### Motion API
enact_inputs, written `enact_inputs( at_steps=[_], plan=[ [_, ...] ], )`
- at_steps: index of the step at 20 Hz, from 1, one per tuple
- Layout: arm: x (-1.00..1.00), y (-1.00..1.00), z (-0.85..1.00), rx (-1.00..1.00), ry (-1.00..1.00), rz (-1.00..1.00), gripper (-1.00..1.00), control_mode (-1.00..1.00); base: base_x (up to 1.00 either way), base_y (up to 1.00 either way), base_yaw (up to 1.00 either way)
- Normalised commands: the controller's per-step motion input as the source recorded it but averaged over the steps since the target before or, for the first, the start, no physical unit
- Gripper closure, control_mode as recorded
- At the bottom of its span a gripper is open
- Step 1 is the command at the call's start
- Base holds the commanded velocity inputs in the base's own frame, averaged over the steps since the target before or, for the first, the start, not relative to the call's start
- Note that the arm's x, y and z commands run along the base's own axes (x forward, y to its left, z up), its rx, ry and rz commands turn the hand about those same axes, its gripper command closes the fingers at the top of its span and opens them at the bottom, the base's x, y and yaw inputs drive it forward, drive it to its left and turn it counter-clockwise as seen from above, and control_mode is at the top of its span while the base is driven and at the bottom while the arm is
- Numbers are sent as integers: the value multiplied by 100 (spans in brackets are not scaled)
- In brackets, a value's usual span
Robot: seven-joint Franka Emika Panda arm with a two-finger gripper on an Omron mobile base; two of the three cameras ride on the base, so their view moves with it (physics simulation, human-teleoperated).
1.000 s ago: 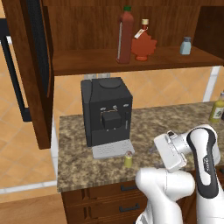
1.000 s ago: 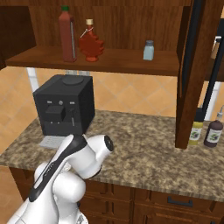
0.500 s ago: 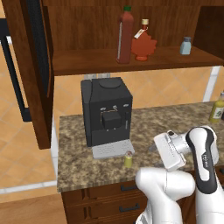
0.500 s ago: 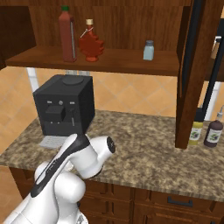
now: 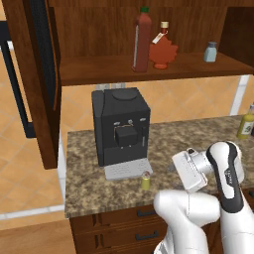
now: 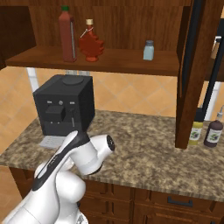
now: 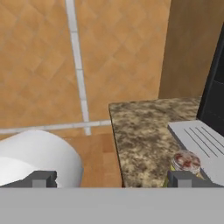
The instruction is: Put the shaker and condiment bottle from the counter next to their counterparts in the cabinet.
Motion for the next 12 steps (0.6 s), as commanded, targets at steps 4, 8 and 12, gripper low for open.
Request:
enact_inputs(
  at_steps=[4,8,12],
  plan=[
    [25,29,-47,0,0,0,-100,-100,0,0,0],
    [13,19,-51,0,-10,-2,-100,-100,0,0,0],
    [16,24,-62,0,-15,-8,-100,-100,0,0,0]
  ],
)
